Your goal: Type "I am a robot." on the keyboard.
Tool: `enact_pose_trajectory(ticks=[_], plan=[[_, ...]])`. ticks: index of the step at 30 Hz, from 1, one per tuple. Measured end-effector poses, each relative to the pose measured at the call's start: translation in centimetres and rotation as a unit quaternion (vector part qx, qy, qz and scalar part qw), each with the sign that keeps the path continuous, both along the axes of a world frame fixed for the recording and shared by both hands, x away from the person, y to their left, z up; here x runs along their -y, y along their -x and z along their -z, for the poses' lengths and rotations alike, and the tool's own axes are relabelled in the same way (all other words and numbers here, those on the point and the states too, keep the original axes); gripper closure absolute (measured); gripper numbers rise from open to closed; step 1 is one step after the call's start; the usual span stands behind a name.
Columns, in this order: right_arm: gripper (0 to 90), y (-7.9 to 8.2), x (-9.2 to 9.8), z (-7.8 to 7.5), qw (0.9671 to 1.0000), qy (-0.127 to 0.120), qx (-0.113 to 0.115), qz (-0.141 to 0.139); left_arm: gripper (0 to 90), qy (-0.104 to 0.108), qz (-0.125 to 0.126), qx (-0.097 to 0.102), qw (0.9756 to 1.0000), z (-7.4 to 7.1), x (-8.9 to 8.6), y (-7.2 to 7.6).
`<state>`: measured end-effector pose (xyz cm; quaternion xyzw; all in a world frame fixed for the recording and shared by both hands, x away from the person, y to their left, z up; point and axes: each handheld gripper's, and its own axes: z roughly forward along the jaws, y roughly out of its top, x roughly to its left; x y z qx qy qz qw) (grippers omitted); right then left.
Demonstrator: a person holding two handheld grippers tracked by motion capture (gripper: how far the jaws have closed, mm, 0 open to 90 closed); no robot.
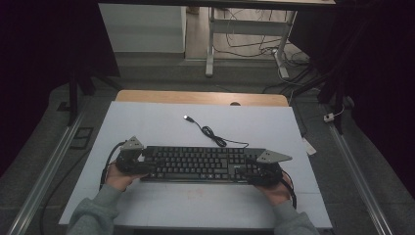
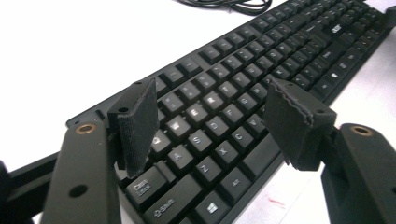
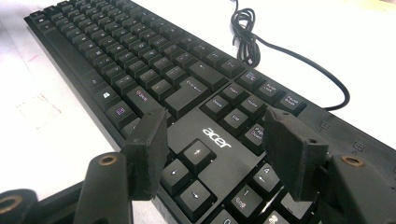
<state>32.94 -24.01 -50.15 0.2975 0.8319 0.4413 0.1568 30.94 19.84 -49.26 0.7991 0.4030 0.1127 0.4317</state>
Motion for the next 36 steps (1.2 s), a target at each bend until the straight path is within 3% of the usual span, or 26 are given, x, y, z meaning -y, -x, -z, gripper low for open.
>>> enact_pose_trajectory(ticks=[7,24,29,36], plan=[[41.4,-0.1,-0.2,0.2,1.0000,0.004,0.000,-0.003,36.0,0.012,0.022,0.003,0.9997,-0.4,1.1,0.3],[41.7,-0.2,-0.5,0.4,0.9999,0.013,-0.001,-0.002,40.0,-0.022,0.077,-0.008,0.9968,0.5,4.8,0.8],[41.7,-0.3,-0.5,0.5,0.9999,0.015,-0.002,-0.001,46.7,-0.036,0.088,-0.011,0.9954,1.1,5.7,0.8],[41.7,-0.4,-0.6,0.6,0.9998,0.019,-0.003,-0.002,63.4,-0.058,0.104,-0.013,0.9927,1.7,6.8,1.0]])
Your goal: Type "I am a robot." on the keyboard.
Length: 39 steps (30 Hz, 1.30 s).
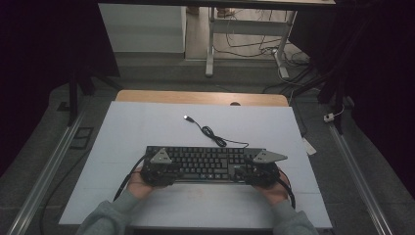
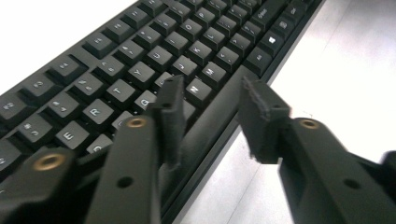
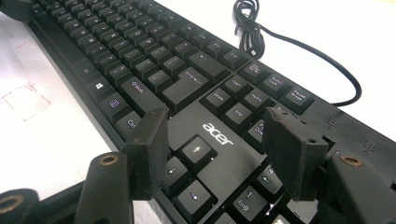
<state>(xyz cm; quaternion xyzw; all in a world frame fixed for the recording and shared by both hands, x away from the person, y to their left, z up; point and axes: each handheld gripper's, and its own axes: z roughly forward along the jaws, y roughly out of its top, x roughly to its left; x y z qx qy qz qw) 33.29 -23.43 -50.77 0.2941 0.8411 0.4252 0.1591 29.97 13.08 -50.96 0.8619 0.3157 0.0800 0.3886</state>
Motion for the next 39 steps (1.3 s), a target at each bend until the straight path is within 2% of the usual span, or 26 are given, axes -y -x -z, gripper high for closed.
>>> enact_pose_trajectory(ticks=[10,29,30,32,35,37,39], plan=[[41.7,0.0,0.0,0.1,1.0000,0.004,-0.002,0.000,88.5,-0.022,0.004,-0.004,0.9997,0.5,0.4,-0.2],[41.7,-0.1,0.0,0.1,1.0000,0.008,-0.004,0.000,88.7,-0.038,0.004,-0.009,0.9992,1.1,0.7,-0.4],[41.7,-0.1,0.0,0.1,1.0000,0.008,-0.004,0.000,88.7,-0.047,0.004,-0.006,0.9989,1.2,0.7,-0.4],[41.7,-0.1,0.0,0.1,1.0000,0.008,-0.004,0.000,88.8,-0.043,0.001,-0.005,0.9991,1.3,0.7,-0.5],[41.7,-0.1,-0.1,0.1,1.0000,0.007,-0.003,-0.001,88.8,-0.048,-0.002,0.001,0.9989,1.1,0.7,-0.4],[41.7,0.0,-0.1,0.0,1.0000,0.008,-0.002,-0.001,88.8,-0.041,-0.004,0.006,0.9991,0.8,0.4,-0.3],[41.7,0.0,0.0,0.0,1.0000,0.007,-0.002,0.000,88.8,-0.023,-0.010,0.011,0.9996,0.4,0.0,-0.2]])
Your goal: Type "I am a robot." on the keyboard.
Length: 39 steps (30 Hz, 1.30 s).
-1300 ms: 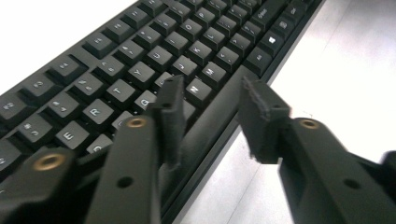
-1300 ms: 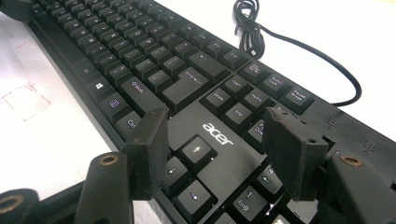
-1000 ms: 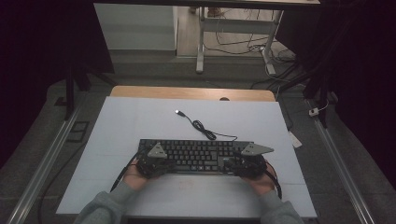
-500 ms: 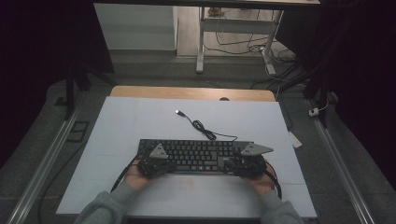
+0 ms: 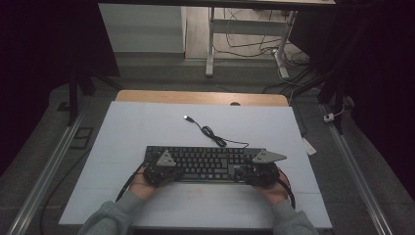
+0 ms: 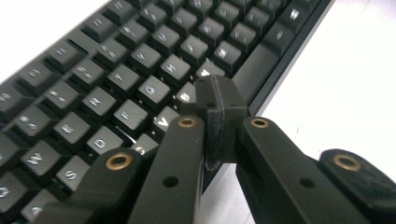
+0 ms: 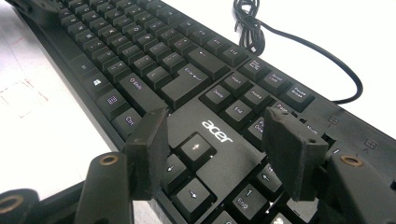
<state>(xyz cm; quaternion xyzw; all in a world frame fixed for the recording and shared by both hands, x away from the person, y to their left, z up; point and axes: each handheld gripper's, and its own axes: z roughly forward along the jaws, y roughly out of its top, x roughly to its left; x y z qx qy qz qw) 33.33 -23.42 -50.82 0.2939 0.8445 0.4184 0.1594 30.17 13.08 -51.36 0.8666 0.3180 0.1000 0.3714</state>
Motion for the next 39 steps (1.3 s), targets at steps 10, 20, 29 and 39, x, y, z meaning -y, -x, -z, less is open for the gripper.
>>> enact_pose_trajectory(ticks=[10,20,29,39], plan=[[41.7,0.0,0.0,0.0,1.0000,0.001,0.000,0.000,88.5,0.053,-0.037,0.003,0.9979,-1.2,-2.8,-0.3],[41.7,0.0,0.1,0.0,1.0000,-0.002,0.003,0.001,59.8,0.079,-0.088,-0.003,0.9930,-1.4,-4.9,-0.8],[41.7,-0.1,0.1,0.0,1.0000,-0.002,0.003,0.001,47.0,0.074,-0.113,-0.013,0.9907,-1.1,-5.8,-1.2],[41.6,-0.1,0.1,0.0,1.0000,0.001,0.004,0.002,44.3,0.064,-0.126,-0.013,0.9899,-0.9,-6.4,-1.5]])
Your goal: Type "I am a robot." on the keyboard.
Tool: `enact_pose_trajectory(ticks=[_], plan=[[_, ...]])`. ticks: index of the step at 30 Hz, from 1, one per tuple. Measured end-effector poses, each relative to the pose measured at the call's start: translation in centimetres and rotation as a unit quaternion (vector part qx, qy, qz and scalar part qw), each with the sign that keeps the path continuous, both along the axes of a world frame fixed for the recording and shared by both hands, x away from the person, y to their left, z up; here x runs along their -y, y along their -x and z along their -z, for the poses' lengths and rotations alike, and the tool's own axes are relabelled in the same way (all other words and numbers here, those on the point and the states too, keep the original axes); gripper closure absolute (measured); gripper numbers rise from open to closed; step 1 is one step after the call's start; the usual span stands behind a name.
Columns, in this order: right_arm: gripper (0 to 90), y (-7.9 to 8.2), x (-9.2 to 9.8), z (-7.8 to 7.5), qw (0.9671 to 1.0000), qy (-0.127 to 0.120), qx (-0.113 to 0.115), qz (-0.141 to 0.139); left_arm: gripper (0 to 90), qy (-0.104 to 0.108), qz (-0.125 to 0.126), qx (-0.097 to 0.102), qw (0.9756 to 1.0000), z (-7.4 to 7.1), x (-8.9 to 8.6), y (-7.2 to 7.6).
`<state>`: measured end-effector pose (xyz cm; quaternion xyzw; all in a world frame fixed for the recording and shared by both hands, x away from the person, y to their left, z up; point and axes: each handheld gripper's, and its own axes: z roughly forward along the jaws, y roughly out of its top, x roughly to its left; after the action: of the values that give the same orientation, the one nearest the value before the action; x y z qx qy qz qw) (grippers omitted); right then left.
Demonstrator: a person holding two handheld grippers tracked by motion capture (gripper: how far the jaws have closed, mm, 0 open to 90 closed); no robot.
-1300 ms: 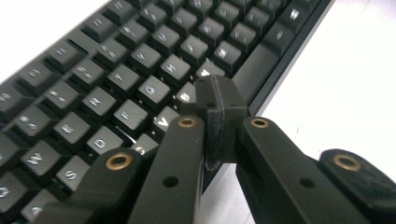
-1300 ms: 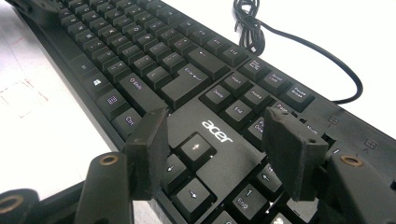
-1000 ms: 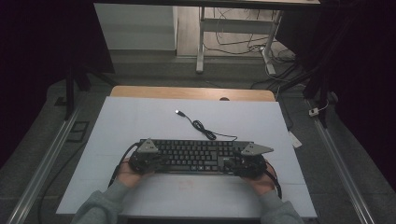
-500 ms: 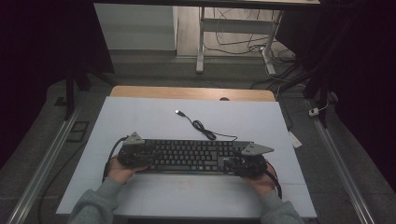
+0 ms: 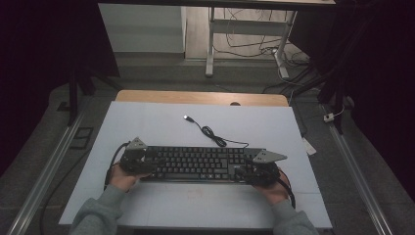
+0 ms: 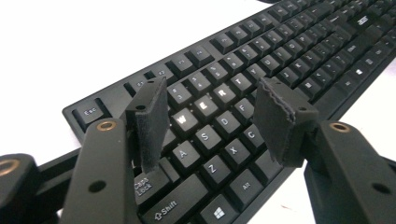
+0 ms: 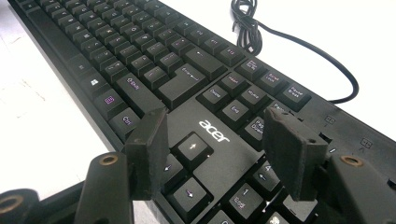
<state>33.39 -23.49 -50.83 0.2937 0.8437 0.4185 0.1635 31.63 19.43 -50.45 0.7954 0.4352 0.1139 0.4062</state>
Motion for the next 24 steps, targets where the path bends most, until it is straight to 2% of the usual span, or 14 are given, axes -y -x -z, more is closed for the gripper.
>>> enact_pose_trajectory(ticks=[12,18,24], plan=[[41.7,0.0,0.0,0.0,1.0000,0.001,-0.001,-0.001,44.1,-0.008,-0.001,-0.001,1.0000,0.2,-0.2,-0.3],[41.7,0.0,-0.1,0.1,1.0000,0.002,-0.002,0.000,43.8,-0.017,0.016,-0.001,0.9997,0.3,0.6,-0.5],[41.7,0.1,-0.2,0.1,1.0000,0.003,-0.001,-0.001,47.3,-0.032,0.039,0.009,0.9987,-0.2,2.0,-1.3]])
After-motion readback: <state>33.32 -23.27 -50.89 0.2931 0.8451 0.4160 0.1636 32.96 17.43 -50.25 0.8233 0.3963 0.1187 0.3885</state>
